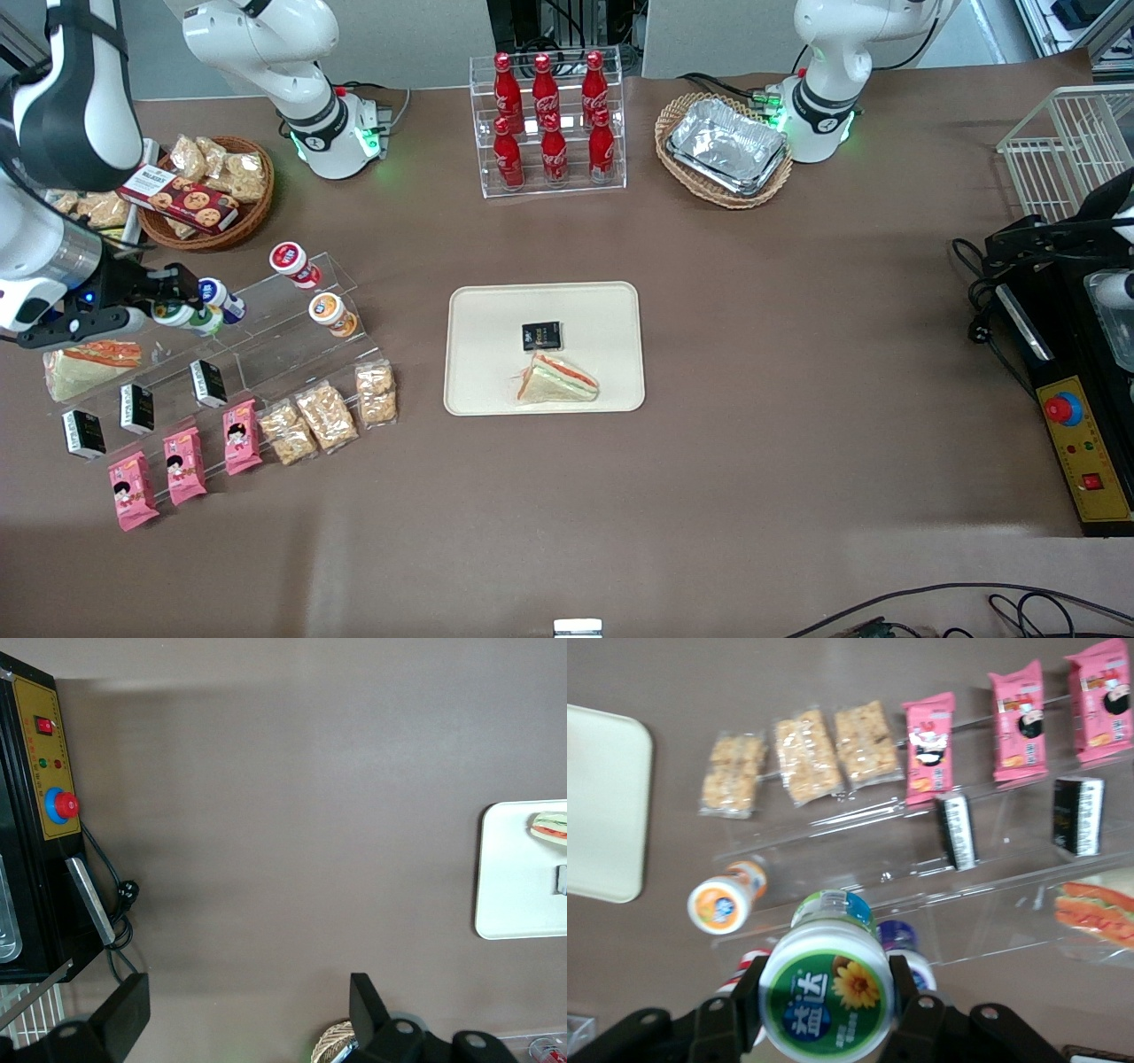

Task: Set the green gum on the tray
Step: 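Lift the green-lidded cup out of the rack with the right gripper, then carry the held cup over the cream tray beside the tissue pack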

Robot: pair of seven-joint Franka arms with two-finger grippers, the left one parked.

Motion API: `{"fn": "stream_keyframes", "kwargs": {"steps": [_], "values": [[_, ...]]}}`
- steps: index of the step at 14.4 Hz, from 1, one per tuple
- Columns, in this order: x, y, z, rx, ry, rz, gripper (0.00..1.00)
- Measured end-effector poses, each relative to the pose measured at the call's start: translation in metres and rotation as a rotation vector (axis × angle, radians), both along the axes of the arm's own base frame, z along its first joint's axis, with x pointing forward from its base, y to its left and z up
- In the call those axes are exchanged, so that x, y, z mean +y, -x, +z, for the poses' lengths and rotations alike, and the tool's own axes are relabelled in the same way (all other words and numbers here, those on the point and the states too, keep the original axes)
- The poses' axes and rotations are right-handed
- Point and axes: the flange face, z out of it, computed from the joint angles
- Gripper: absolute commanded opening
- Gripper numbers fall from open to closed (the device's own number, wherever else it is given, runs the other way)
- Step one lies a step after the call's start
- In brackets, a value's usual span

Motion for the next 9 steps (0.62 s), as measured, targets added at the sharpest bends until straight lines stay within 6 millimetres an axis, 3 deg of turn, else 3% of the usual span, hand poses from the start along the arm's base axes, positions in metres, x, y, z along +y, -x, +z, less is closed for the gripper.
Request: {"fn": "stream_keyframes", "kwargs": {"steps": [4,9], "values": [[0.069,0.012,0.017,0.013,-0.025,-0.032,0.26],[0.195,0.033,0.014,0.027,-0.011,-0.102,0.26]]}}
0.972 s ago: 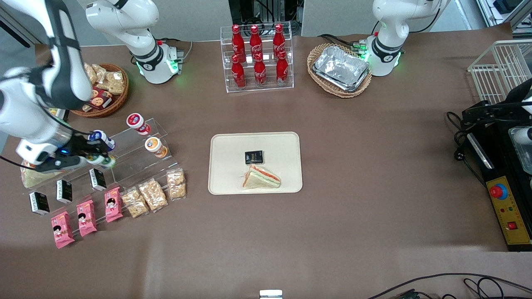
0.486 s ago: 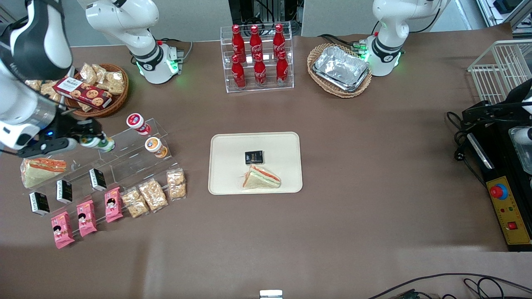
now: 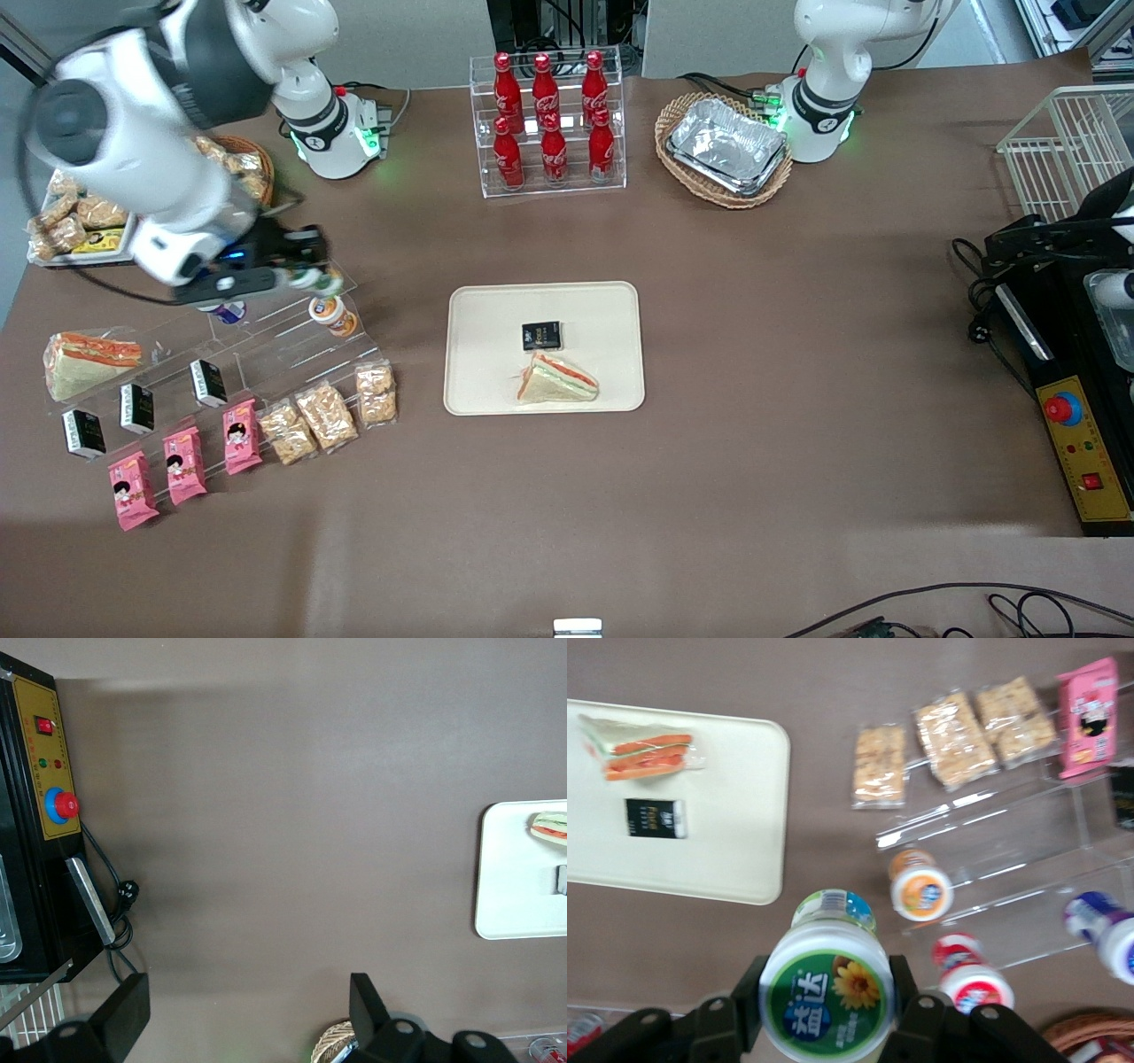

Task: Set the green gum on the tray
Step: 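Carry the held cup over the cream tray beside the tissue pack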

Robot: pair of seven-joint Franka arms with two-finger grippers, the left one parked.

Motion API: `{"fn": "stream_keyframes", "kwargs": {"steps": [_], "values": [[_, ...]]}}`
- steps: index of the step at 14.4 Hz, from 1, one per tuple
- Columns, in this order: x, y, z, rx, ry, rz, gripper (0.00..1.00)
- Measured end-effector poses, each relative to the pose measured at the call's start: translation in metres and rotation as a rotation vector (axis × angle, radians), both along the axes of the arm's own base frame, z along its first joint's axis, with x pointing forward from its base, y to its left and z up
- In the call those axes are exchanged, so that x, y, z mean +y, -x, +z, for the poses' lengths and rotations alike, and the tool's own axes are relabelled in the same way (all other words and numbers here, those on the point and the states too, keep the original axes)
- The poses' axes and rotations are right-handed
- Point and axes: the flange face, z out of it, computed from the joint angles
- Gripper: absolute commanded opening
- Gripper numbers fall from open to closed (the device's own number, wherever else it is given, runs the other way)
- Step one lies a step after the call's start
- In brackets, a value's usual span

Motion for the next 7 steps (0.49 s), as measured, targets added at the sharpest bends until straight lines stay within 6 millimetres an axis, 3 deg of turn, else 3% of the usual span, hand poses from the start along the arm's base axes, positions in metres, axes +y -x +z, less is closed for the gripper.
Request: {"fn": "stream_keyframes", "kwargs": {"steps": [4,7], "values": [[0.081,0.013,-0.030,-0.010,0.011,-0.019,0.26],[0.126,0.022,-0.071,-0.027,0.010,-0.015,0.26]]}}
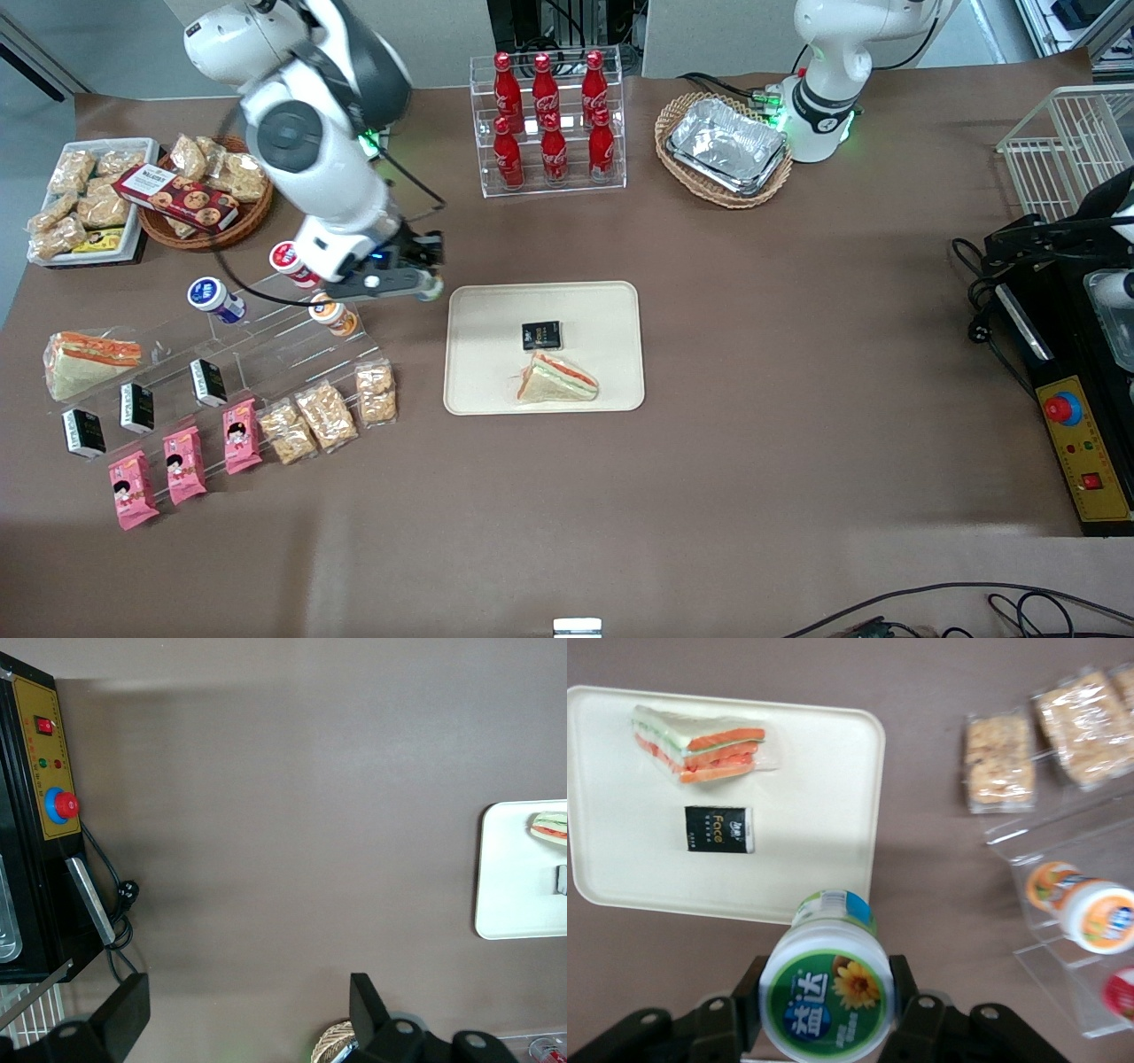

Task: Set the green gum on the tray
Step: 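Carry the held cup over the cream tray beside the tissue pack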

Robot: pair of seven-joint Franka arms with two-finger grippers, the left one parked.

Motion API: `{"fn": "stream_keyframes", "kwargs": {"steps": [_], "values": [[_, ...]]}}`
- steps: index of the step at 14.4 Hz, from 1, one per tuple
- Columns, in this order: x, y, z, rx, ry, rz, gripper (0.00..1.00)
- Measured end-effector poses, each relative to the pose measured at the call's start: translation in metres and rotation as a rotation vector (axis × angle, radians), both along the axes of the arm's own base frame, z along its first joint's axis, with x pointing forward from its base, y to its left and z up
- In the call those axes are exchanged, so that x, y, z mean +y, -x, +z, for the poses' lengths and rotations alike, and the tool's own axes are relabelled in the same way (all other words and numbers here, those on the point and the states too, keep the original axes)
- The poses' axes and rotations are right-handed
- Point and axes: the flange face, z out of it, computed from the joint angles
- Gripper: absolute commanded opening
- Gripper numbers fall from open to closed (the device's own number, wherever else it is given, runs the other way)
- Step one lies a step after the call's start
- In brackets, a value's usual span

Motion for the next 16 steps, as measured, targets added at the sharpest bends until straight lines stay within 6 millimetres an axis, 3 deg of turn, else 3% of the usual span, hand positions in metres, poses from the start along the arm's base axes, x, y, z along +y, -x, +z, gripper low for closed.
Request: {"fn": "stream_keyframes", "kwargs": {"steps": [4,6,11,16], "values": [[0.048,0.020,-0.064,-0.012,0.008,0.003,0.26],[0.063,0.028,-0.092,-0.023,0.028,0.018,0.26],[0.068,0.042,-0.146,-0.053,0.041,0.055,0.26],[0.066,0.040,-0.178,-0.078,0.042,0.061,0.26]]}}
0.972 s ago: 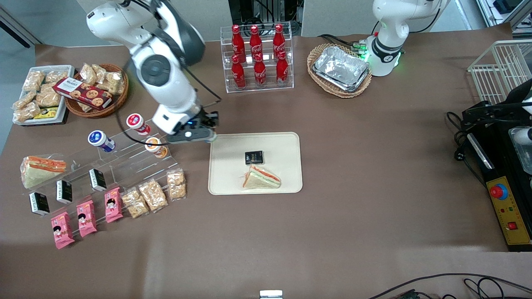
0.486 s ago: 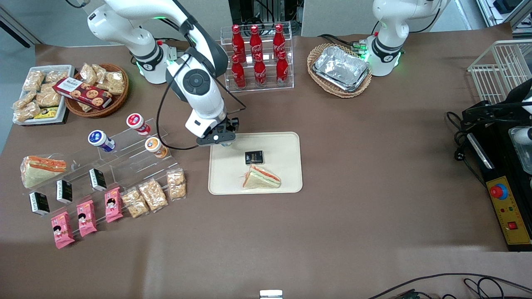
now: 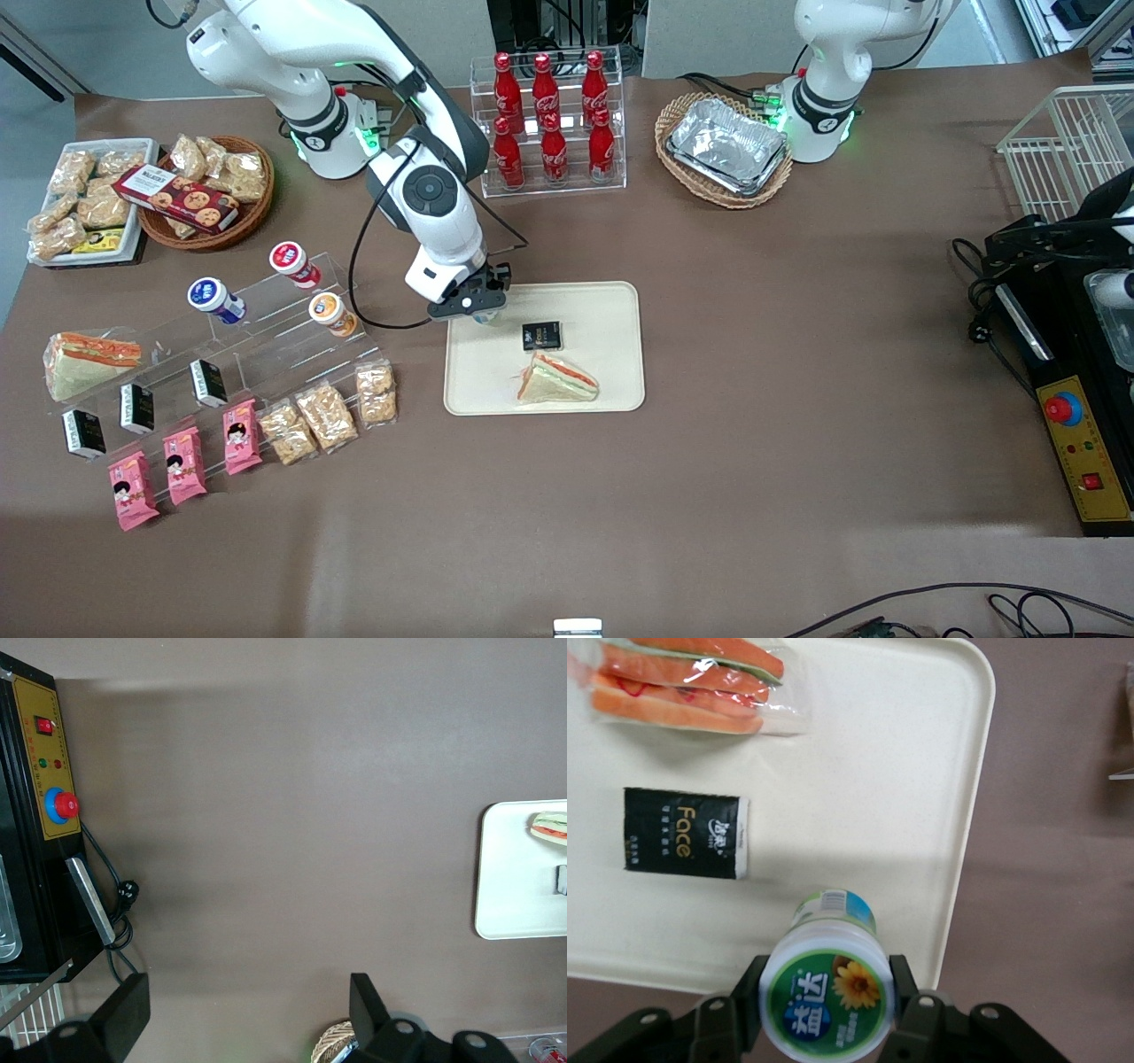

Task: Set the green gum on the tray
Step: 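Carry the held cup over the cream tray beside the tissue pack, then lower the cup onto the tray and open the right gripper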

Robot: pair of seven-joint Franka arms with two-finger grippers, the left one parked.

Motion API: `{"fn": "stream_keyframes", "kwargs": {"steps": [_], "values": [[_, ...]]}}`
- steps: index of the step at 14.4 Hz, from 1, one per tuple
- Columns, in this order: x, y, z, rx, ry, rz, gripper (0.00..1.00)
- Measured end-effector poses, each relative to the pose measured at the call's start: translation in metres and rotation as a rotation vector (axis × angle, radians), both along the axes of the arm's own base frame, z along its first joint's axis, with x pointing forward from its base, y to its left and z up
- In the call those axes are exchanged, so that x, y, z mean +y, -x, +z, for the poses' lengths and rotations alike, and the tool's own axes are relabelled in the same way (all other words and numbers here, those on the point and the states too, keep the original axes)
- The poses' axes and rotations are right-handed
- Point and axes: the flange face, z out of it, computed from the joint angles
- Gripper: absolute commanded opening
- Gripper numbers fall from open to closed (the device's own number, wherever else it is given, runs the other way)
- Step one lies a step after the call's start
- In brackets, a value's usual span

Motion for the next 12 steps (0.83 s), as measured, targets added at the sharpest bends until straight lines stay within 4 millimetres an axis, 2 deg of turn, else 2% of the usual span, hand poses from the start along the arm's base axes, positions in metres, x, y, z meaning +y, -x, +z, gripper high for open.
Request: {"fn": "stream_keyframes", "kwargs": {"steps": [3,7,8,9,10,12], "values": [[0.002,-0.003,-0.016,-0.015,-0.011,-0.010,0.26],[-0.001,-0.007,-0.021,-0.026,-0.016,-0.019,0.28],[-0.001,-0.008,-0.022,-0.031,-0.019,-0.021,0.32],[-0.002,-0.009,-0.024,-0.034,-0.020,-0.024,0.47],[-0.003,-0.010,-0.026,-0.035,-0.020,-0.026,0.51],[-0.004,-0.011,-0.028,-0.034,-0.019,-0.028,0.90]]}}
